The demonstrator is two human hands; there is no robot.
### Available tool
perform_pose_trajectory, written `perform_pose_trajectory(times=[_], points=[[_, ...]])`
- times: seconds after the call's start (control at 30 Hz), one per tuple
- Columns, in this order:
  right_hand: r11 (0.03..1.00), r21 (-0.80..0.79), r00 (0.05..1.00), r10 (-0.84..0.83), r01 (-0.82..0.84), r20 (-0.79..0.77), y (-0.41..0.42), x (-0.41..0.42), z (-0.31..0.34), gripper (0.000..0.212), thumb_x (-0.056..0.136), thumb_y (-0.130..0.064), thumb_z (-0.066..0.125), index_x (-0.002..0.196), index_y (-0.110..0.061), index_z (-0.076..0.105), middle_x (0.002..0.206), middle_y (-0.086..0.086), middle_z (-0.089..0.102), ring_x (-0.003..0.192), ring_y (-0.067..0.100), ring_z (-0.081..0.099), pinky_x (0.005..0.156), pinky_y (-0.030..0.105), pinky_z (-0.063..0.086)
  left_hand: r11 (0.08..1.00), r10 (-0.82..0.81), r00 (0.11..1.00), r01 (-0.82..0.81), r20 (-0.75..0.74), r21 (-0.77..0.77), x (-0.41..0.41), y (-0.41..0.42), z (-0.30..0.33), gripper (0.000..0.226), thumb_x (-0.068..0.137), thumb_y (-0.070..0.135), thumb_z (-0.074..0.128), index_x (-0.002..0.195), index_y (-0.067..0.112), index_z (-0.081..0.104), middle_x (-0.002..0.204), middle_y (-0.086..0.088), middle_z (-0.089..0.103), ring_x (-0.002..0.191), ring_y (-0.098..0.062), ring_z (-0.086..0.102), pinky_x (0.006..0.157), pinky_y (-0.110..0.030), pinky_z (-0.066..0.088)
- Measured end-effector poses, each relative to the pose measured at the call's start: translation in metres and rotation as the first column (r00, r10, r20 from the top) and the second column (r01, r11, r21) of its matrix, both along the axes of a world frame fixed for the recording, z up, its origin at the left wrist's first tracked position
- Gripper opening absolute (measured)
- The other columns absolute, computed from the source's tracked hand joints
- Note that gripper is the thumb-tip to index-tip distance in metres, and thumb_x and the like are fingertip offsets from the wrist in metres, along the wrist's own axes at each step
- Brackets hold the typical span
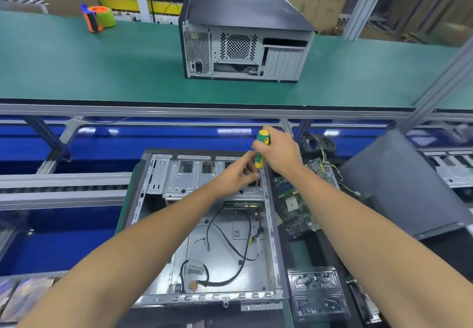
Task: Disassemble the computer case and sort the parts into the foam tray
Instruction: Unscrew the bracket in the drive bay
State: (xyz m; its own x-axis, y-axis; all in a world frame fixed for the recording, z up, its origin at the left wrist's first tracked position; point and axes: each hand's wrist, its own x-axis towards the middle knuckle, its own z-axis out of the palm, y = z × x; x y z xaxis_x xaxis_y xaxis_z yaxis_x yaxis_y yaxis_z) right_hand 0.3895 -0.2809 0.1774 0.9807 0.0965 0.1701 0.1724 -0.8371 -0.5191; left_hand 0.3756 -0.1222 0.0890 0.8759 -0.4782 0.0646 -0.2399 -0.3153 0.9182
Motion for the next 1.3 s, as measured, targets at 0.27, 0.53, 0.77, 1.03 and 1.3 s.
perform_pose_trajectory(times=[0.27, 0.53, 0.77, 1.03, 1.3], points=[[1.0, 0.004, 1.0, -0.017, 0.017, -0.014, -0.007, -0.002, -0.005, 0.024, 0.079, -0.046, 0.054, 0.073, -0.026, 0.043, 0.062, -0.003, 0.057, 0.06, 0.019, 0.055, 0.056, 0.037, 0.043, 0.999, -0.036, 0.998, 0.034, -0.06, -0.024, -0.001, -0.005, -0.001, 0.057, 0.1, 0.016, 0.065, 0.148, 0.034, 0.039, 0.094, -0.001, 0.057, 0.079, -0.012, 0.062, 0.079, -0.026, 0.055], [1.0, 0.02, 1.0, -0.021, 0.021, -0.007, -0.011, -0.002, -0.005, 0.026, 0.077, -0.05, 0.053, 0.075, -0.025, 0.046, 0.062, -0.003, 0.058, 0.06, 0.017, 0.056, 0.051, 0.031, 0.038, 0.999, -0.033, 0.998, 0.032, -0.048, -0.023, -0.004, -0.009, 0.003, 0.053, 0.101, 0.014, 0.063, 0.146, 0.029, 0.041, 0.095, -0.004, 0.06, 0.085, -0.016, 0.066, 0.08, -0.029, 0.057], [0.999, 0.033, 1.0, -0.013, 0.013, -0.022, -0.012, -0.006, -0.004, 0.026, 0.081, -0.046, 0.057, 0.073, -0.026, 0.042, 0.061, -0.004, 0.056, 0.057, 0.016, 0.052, 0.051, 0.03, 0.032, 1.0, -0.023, 0.999, 0.023, -0.028, 0.017, -0.009, -0.011, 0.007, 0.054, 0.101, 0.011, 0.061, 0.148, 0.027, 0.039, 0.098, -0.011, 0.06, 0.093, -0.026, 0.065, 0.086, -0.036, 0.057], [0.993, -0.103, 0.994, 0.042, -0.052, -0.099, -0.013, -0.003, 0.012, 0.026, 0.085, -0.051, 0.056, 0.076, -0.027, 0.047, 0.07, -0.005, 0.063, 0.069, 0.016, 0.061, 0.065, 0.034, 0.043, 0.998, 0.01, 1.0, -0.01, 0.01, 0.057, -0.014, -0.009, 0.006, 0.058, 0.102, 0.016, 0.062, 0.149, 0.034, 0.033, 0.096, 0.0, 0.057, 0.076, -0.007, 0.063, 0.073, -0.025, 0.055], [0.957, -0.096, 0.859, 0.199, -0.275, -0.472, -0.011, 0.008, 0.055, 0.015, 0.084, -0.029, 0.06, 0.081, -0.015, 0.062, 0.065, 0.007, 0.063, 0.053, 0.023, 0.057, 0.055, 0.03, 0.045, 0.985, -0.023, 0.993, 0.003, 0.116, 0.171, -0.019, -0.014, 0.002, 0.032, 0.099, 0.014, 0.064, 0.121, 0.024, 0.043, 0.096, -0.006, 0.06, 0.083, -0.014, 0.059, 0.078, -0.034, 0.052]])
